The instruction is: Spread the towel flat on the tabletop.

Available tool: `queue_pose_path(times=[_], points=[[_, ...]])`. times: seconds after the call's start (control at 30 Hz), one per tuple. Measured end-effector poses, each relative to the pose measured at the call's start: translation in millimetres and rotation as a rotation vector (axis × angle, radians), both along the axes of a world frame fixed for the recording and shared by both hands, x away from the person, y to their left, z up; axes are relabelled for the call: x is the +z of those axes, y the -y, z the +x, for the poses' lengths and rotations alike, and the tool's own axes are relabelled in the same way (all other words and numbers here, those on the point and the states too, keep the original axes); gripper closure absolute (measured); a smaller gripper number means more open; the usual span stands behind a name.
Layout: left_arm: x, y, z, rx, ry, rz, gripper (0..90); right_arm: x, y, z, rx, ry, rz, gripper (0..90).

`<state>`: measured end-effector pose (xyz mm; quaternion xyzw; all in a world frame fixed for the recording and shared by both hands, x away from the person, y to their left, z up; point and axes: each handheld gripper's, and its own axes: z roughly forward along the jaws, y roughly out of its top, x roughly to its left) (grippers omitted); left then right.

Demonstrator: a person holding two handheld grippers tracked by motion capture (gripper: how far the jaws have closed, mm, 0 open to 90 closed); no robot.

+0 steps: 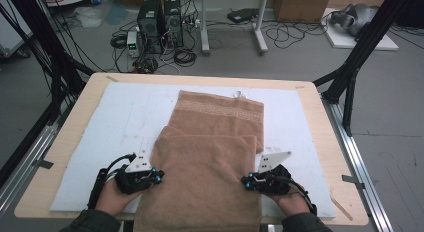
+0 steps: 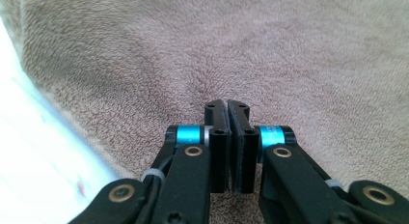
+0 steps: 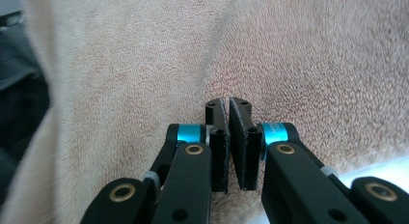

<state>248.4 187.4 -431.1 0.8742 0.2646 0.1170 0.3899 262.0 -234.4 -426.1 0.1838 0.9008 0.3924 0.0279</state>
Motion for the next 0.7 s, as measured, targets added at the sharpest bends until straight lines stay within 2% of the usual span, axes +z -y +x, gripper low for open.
queue_pose_path(times=[0.07, 0.17, 0.23, 0.27, 0.4, 0.47, 0.5, 0.57, 0.6, 0.63, 0.67, 0.7], points=[[0.8, -6.2, -14.8, -0.019, -0.004, -0.019, 87.0, 1.8, -1.5, -12.2, 0.023, -0.003, -0.007, 86.5], [4.7, -11.9, -29.8, -0.045, -0.003, -0.038, 85.9, 7.2, -2.9, -29.4, 0.075, -0.006, 0.019, 84.3], [9.3, -14.2, -28.7, -0.040, 0.004, -0.055, 72.7, 13.9, -0.2, -31.9, 0.075, 0.013, 0.047, 80.4], [11.5, -14.6, -24.8, -0.034, 0.009, -0.066, 69.9, 17.0, 1.7, -29.3, 0.053, 0.038, 0.045, 76.3], [11.2, -8.8, 1.0, 0.004, 0.021, -0.073, 64.8, 18.2, 4.9, -4.2, -0.024, 0.075, 0.008, 70.8], [4.8, -3.9, 14.5, 0.027, 0.005, -0.062, 63.1, 12.2, 3.9, 10.6, -0.034, 0.066, -0.008, 67.5], [0.4, -1.3, 19.8, 0.034, -0.002, -0.044, 62.1, 7.6, 2.7, 17.3, -0.043, 0.056, -0.017, 66.7], [-9.5, 3.1, 28.6, 0.032, -0.041, -0.005, 60.7, -2.8, -0.1, 27.8, -0.047, 0.018, -0.030, 66.7], [-11.2, 3.2, 28.9, 0.029, -0.023, -0.016, 61.3, -8.4, -1.9, 30.7, -0.042, 0.005, -0.041, 71.3], [-11.0, 2.5, 28.6, 0.029, -0.018, -0.014, 68.9, -13.5, -3.3, 31.9, -0.035, 0.004, -0.056, 75.5], [-10.8, 2.3, 28.3, 0.019, -0.036, -0.030, 75.3, -14.7, -1.8, 31.7, -0.037, -0.006, -0.023, 84.2], [-10.3, 2.6, 26.0, 0.016, -0.034, -0.022, 82.4, -15.6, -1.0, 31.0, -0.036, -0.016, -0.012, 85.5]])
